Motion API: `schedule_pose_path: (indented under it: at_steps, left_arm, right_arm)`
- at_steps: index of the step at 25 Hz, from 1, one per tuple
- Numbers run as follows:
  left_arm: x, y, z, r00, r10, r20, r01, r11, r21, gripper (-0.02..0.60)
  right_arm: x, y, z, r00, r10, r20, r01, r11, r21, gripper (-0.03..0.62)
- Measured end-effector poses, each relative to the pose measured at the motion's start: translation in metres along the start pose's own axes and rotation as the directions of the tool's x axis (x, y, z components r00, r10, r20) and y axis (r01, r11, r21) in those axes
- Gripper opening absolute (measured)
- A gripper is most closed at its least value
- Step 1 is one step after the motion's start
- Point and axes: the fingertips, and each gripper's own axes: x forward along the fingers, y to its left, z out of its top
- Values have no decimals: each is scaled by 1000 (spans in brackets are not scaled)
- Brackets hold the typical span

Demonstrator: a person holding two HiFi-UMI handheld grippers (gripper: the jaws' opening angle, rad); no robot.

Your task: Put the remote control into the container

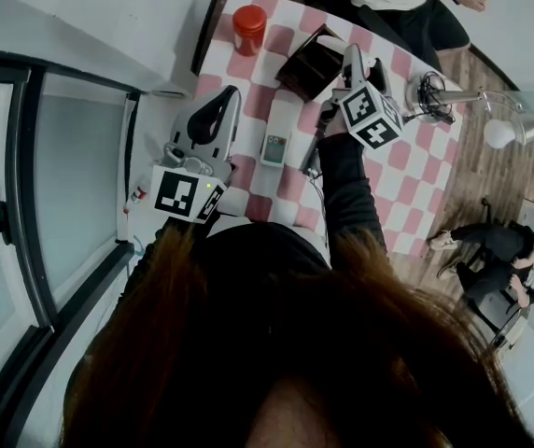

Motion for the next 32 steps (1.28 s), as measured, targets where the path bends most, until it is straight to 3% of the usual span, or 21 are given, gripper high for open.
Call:
schedule_pose_path:
  at_steps: [14, 21, 28, 32]
  left_arm:
    - [-1, 0, -1, 1000, -1, -5, 1, 1000, -6, 9]
    - [1, -1, -1, 1000, -2, -3, 2, 1000, -4, 9]
    - [1, -1, 0, 1000, 1, -4, -1, 1000, 6, 9]
    - [2, 0, 0, 1000, 3, -5, -3, 1000, 9, 9]
  right_arm:
    - [1, 4, 6, 1000, 17, -19, -16, 999, 45, 253]
    - [15, 1, -11, 997, 27, -67, -25, 999, 28, 245]
    - [26, 1, -13, 997, 52, -64, -52, 999, -2, 63]
    - [27, 5, -6, 994, 109, -25, -109, 994, 19, 26]
